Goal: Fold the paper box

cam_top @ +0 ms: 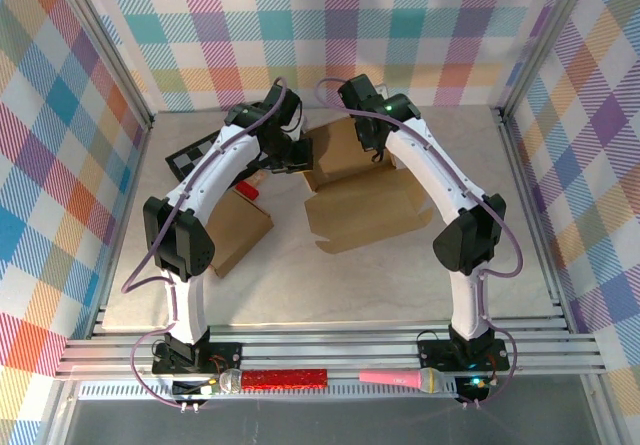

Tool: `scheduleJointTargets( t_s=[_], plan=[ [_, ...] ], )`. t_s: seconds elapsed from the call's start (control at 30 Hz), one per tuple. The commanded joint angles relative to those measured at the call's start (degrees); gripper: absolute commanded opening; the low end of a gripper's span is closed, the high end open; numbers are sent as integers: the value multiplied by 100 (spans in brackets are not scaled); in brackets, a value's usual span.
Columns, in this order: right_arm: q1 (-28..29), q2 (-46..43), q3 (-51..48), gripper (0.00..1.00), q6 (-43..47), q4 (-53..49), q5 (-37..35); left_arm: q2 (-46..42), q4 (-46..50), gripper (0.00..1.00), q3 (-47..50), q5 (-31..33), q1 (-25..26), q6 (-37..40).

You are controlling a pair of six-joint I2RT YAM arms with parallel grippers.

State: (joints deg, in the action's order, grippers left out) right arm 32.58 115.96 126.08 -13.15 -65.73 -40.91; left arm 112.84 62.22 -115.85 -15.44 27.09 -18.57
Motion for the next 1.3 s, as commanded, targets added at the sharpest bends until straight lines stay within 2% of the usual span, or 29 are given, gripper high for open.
scheduleJointTargets(
  t_s=[0.0,0.2,0.43,0.57,0.7,0.9,1.07,1.27],
  plan=[
    [-50,48,163,9,-215,-136,-422,-17,225,0,-187,-91,48,108],
    [-45,111,184,0,-523,-364,-943,-20,210,0,-179,-99,58,86],
    [38,-101,74,0,-556,-243,-594,7,129,0,-127,-48,59,60],
    [37,-263,-396,0,-745,-157,-432,15,-211,0,178,8,80,-64],
    [36,-557,-1358,0,-1036,131,-374,36,-720,1,635,241,205,-192],
    [38,-1115,-2870,0,-1430,878,-132,-79,-2207,4,2104,651,305,-629],
    [38,-1069,-3455,0,-1715,905,-32,-35,-3276,4,3056,663,364,-831],
    [56,-1013,-3788,0,-1761,983,-5,119,-3736,13,3376,751,489,-820]
  ],
)
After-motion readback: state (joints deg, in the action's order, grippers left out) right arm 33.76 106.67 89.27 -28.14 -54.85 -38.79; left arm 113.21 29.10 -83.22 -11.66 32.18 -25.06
